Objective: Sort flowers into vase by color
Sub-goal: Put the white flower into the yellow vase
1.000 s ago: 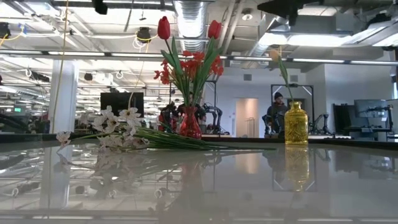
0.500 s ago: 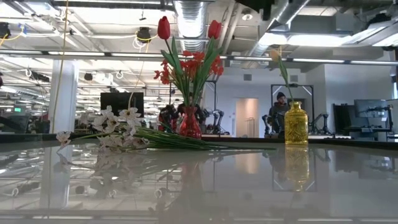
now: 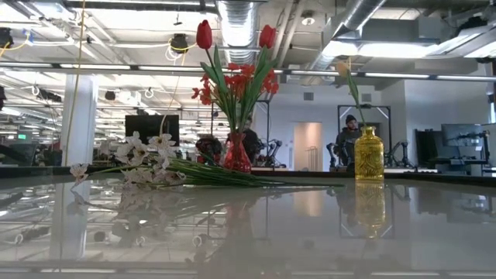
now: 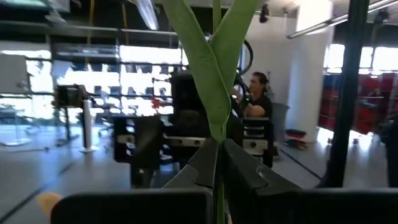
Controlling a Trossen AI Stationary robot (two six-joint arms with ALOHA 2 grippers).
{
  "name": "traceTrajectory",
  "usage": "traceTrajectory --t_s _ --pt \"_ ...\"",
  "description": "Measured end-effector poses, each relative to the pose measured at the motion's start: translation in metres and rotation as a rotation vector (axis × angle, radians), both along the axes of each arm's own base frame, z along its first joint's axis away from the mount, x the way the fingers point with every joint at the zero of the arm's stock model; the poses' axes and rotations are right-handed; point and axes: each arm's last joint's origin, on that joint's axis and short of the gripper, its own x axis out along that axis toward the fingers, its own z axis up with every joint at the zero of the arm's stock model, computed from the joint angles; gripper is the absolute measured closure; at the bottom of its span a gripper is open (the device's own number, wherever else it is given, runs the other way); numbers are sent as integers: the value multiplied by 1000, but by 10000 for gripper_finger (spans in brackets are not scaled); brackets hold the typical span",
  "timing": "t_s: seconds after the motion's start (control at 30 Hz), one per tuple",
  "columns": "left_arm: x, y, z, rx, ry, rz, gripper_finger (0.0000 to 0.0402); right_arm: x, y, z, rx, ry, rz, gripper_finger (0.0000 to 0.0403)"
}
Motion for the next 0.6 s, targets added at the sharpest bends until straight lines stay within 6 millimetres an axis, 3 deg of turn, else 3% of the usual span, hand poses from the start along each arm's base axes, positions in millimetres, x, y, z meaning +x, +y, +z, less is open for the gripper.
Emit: traceTrajectory --t_s 0.2,0.43,0.6 --pt "17 6 -11 -42 34 -32 401 1 5 2 -13 2 89 148" --pt "17 6 -10 -48 17 -10 401 11 8 -16 25 135 106 148" --pt "17 6 -11 -58 29 -10 401 26 4 -14 27 30 111 148"
